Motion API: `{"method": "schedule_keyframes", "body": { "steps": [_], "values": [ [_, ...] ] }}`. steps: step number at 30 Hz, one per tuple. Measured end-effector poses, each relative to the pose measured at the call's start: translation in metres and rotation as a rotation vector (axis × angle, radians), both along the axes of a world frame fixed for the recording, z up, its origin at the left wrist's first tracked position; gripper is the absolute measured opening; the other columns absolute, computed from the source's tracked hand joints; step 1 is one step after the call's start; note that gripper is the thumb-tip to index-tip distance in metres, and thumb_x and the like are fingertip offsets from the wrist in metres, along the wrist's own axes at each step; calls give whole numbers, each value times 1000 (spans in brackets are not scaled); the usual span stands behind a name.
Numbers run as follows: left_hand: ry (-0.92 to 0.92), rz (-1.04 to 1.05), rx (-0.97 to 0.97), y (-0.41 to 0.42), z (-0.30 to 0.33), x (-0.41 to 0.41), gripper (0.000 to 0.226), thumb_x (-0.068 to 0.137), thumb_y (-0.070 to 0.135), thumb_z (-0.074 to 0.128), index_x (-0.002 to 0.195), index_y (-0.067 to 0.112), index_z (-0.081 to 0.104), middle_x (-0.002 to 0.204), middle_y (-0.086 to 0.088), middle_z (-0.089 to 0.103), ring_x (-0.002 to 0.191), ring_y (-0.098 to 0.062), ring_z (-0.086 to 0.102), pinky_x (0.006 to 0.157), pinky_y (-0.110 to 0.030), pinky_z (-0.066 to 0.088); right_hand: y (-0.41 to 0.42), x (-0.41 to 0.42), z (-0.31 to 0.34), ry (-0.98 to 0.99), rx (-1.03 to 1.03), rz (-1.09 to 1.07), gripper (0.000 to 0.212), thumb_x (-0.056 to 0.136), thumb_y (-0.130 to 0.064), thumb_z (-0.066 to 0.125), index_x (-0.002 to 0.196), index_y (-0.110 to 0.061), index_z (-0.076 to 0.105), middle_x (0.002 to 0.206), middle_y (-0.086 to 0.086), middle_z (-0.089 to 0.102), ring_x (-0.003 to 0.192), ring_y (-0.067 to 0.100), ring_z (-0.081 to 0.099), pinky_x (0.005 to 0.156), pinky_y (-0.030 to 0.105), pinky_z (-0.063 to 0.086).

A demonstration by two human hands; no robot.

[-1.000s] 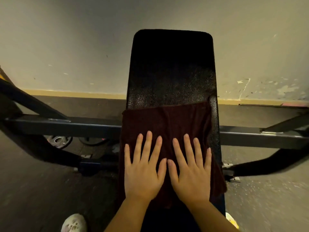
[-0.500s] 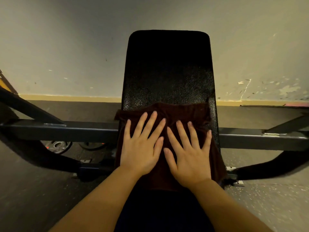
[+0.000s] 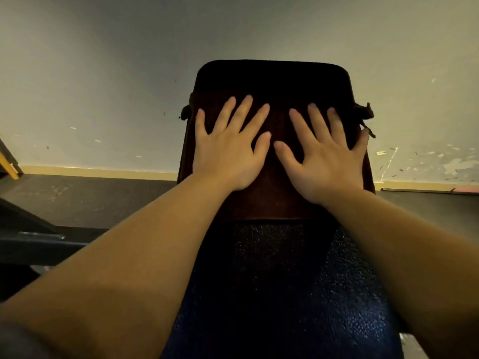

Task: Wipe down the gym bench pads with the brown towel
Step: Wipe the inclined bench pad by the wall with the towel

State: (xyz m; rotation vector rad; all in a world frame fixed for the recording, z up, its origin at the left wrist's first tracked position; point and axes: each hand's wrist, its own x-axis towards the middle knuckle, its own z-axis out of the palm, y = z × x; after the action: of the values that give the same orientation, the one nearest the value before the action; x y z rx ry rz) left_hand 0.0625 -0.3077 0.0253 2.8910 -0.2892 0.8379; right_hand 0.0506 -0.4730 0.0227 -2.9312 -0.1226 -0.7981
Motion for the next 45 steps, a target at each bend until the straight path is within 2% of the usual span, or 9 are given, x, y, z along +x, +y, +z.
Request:
{"method": "schedule_keyframes", "body": {
  "steps": [5,12,17,21,24,29,35,41,45],
  "values": [
    [-22,26,-10,-3,11,26,54,104,51,16,156,41,6,167,8,4,153,-15,-3,120,-55,-3,-4,34,15,-24,29,-28,67,94,-70,17,155,-43,5,166,-8,1,152,19,-7,115,64,-3],
    [28,50,-52,-8,4,2,56,104,50,16,158,36,5,167,4,1,153,-17,-3,121,-50,-5,4,17,11,-21,62,-37,64,98,-64,16,156,-39,8,166,-4,8,152,22,-3,118,60,-4],
    [25,53,-56,-3,-39,-51,63,99,54,8,157,32,12,166,0,10,153,-21,5,122,-52,2,12,-39,-33,-18,104,-17,62,99,-60,14,156,-37,11,165,-2,10,152,23,0,119,54,-6],
    [26,61,-77,-1,-77,-105,59,101,51,19,155,28,23,163,-5,23,151,-25,18,121,-56,14,18,-95,-67,2,143,-6,63,98,-58,17,156,-34,17,164,0,14,152,24,4,119,52,-5],
    [49,76,-85,-1,-108,-150,59,100,49,24,155,27,24,162,-5,25,150,-26,20,120,-53,11,19,-136,-95,-10,144,3,61,98,-55,26,155,-31,25,162,3,23,151,26,13,120,53,3],
    [106,39,-47,6,-146,-219,61,97,47,33,154,26,25,161,-6,26,149,-27,23,117,-53,14,18,-206,-141,16,136,41,58,98,-46,32,153,-28,29,161,3,25,150,25,17,119,55,11],
    [193,54,6,8,-186,-287,66,93,48,35,154,26,24,161,-6,23,148,-27,21,117,-52,10,11,-276,-182,106,85,65,56,104,-51,14,153,-28,26,161,3,23,149,27,21,118,55,8],
    [156,20,32,9,-176,-271,55,104,51,13,154,29,21,162,-6,20,149,-28,19,113,-63,12,-2,-247,-164,18,14,147,58,98,-47,31,153,-29,26,161,0,24,150,22,19,116,60,8],
    [75,5,15,8,-144,-212,59,99,51,27,154,31,19,164,-5,18,151,-27,15,112,-69,11,1,-194,-134,-24,38,114,58,99,-45,31,153,-29,24,162,-1,21,150,20,16,116,60,7]
  ]
}}
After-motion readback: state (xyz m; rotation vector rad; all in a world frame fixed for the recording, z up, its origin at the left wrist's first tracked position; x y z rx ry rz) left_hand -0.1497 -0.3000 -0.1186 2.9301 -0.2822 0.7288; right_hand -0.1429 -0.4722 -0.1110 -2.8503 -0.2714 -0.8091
